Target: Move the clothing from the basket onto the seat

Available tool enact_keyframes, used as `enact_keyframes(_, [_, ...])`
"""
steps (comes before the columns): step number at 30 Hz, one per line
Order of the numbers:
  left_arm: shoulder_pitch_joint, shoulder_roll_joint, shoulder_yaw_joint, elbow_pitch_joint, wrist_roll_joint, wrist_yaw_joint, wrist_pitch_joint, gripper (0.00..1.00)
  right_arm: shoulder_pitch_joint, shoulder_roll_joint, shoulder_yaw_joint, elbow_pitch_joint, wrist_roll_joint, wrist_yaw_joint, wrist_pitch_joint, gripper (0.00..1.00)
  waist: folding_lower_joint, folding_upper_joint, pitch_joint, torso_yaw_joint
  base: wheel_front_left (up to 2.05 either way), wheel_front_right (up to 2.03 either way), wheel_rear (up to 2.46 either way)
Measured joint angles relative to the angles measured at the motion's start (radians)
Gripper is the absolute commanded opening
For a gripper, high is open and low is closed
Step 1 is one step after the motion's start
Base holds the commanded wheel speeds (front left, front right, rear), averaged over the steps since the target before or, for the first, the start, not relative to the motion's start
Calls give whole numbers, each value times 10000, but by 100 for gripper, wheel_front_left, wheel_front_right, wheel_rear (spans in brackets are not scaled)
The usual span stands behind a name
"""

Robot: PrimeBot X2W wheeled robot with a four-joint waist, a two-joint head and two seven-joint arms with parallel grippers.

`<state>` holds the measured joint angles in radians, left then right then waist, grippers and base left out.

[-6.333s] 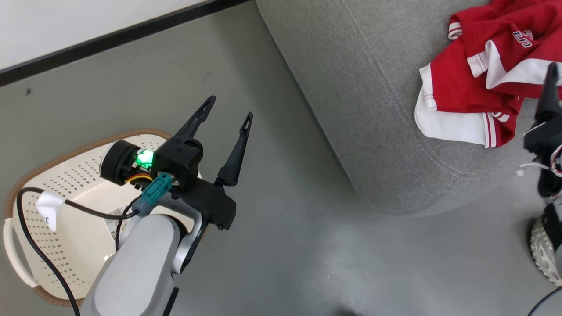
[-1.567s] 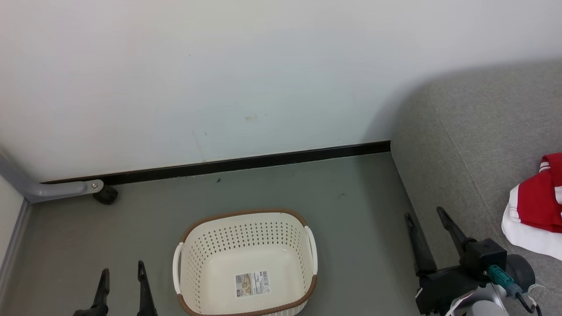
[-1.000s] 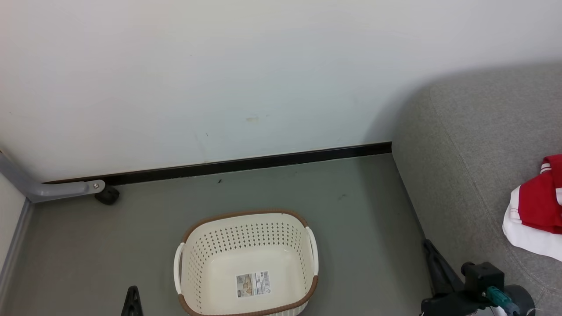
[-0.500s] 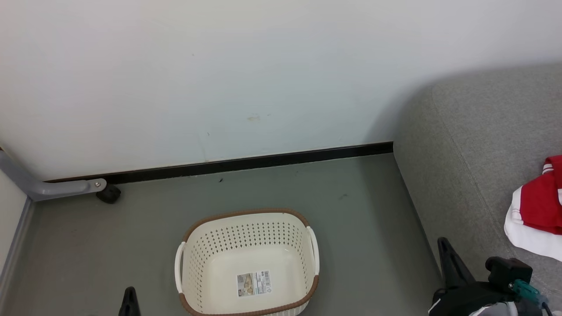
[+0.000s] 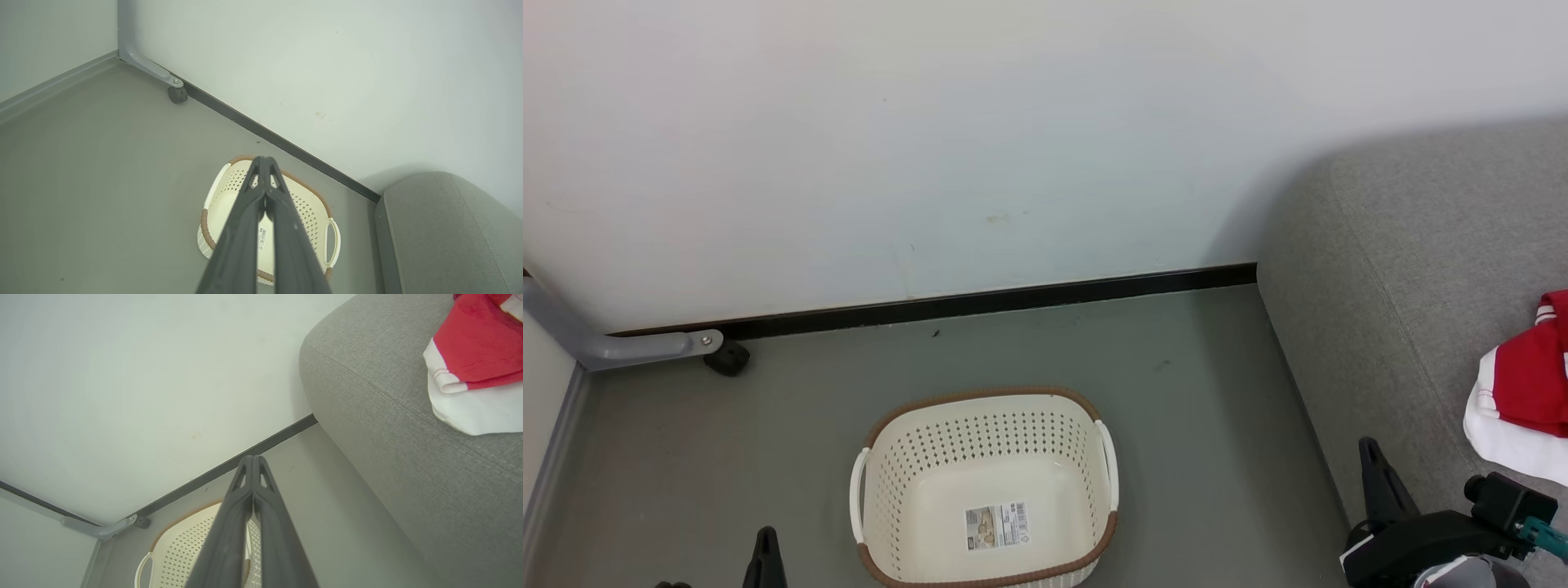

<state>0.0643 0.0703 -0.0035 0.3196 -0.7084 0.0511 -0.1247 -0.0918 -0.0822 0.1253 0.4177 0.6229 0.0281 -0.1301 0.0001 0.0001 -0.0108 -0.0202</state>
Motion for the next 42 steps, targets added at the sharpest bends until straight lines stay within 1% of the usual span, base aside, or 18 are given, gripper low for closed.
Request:
enact_keyframes(4, [-10, -10, 48, 0, -548, -90, 136, 0, -1, 13, -163, -98, 571, 46, 157, 0, 0, 0, 7, 12, 0, 0, 0])
enact_keyframes(7, [-65, -15, 96, -2, -995, -255, 272, 0, -1, 35, -274, -134, 1007, 90, 249, 0, 0, 0, 13, 21, 0, 0, 0])
enact_keyframes(17, [-302, -73, 251, -13, -2399, -451, 662, 0, -1, 96, -717, -311, 2615, 224, 683, 0, 0, 0, 34, 55, 0, 0, 0])
enact_keyframes(21, [-420, -77, 303, -29, -2926, -612, 800, 0, -1, 127, -871, -372, 3195, 268, 802, 0, 0, 0, 42, 67, 0, 0, 0])
enact_keyframes(24, [-431, -86, 343, -29, -3312, -625, 892, 0, -1, 144, -988, -451, 3597, 337, 947, 0, -1, 0, 48, 76, 0, 0, 0])
enact_keyframes(25, [-437, -88, 359, -29, -3473, -706, 932, 0, -1, 150, -1030, -472, 3760, 339, 982, 0, 0, -1, 50, 79, 0, 0, 0])
enact_keyframes(29, [-561, -102, 401, -33, -3971, -792, 1072, 0, -1, 169, -1185, -522, 4334, 353, 1120, 0, 0, 0, 58, 91, 0, 0, 0])
enact_keyframes(31, [-622, -111, 439, -48, -4232, -874, 1160, 0, 0, 180, -1267, -556, 4652, 426, 1195, 0, 0, 0, 62, 97, 0, 0, 0])
enact_keyframes(34, [-650, -121, 500, -56, -4652, -955, 1239, 0, 0, 194, -1388, -602, 5076, 435, 1300, 0, 0, 0, 67, 107, 0, 0, 0])
enact_keyframes(37, [-722, -130, 533, -58, -4989, -972, 1344, 0, 0, 207, -1501, -648, 5484, 514, 1390, 0, 0, 0, 73, 116, 0, 0, 0])
enact_keyframes(42, [-827, -163, 585, -73, -5637, -1143, 1530, 0, 0, 236, -1699, -731, 6217, 535, 1570, 0, -1, 0, 82, 131, 0, 0, 0])
